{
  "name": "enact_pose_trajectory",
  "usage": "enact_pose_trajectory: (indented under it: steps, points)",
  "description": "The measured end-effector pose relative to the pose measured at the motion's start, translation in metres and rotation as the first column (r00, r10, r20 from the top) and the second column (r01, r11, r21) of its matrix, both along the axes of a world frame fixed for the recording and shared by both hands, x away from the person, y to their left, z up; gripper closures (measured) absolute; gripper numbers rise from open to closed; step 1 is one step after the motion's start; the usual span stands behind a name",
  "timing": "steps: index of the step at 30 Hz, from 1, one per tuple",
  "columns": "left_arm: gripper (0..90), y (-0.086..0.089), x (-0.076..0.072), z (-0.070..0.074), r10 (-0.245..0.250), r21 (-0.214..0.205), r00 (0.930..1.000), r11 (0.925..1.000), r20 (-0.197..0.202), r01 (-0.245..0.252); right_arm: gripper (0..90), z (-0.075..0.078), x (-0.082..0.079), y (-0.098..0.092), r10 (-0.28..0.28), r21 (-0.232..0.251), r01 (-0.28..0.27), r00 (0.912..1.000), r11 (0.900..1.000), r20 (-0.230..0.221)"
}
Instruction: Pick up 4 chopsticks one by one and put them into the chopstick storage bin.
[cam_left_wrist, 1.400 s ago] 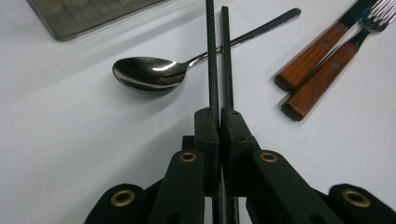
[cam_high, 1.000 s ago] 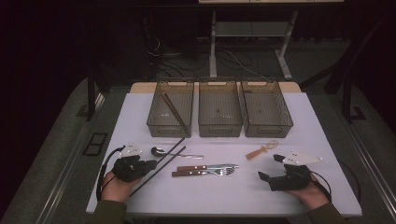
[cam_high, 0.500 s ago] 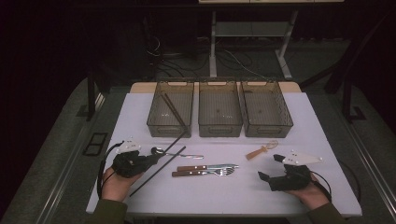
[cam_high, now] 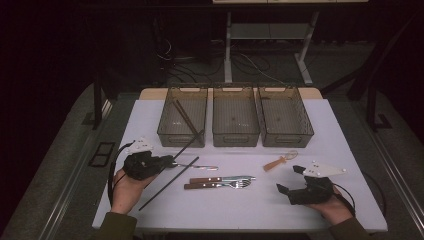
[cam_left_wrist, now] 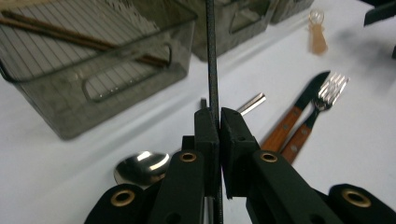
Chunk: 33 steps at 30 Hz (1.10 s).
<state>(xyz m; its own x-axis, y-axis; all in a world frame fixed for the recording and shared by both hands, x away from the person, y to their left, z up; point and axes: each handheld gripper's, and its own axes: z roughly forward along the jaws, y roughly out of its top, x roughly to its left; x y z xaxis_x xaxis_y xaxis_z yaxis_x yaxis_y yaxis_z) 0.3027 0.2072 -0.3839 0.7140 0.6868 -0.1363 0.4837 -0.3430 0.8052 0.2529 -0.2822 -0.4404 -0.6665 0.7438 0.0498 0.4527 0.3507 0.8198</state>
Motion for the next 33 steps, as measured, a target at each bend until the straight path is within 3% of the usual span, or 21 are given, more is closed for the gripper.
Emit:
enact_pose_trajectory:
  steps: [24, 33]
  points:
    - [85.9, -0.014, 0.065, 0.034, 0.036, -0.054, 0.998, 0.998, 0.051, -0.033, 11.3, 0.0, 0.0, -0.003, -0.013, 0.008, 0.013, 0.9999, 0.9999, 0.001]
    - [85.8, -0.027, 0.093, 0.047, 0.047, -0.006, 0.9972, 0.9989, 0.059, -0.047, 11.3, 0.0, -0.001, -0.002, -0.012, 0.009, 0.012, 0.9999, 0.9999, 0.001]
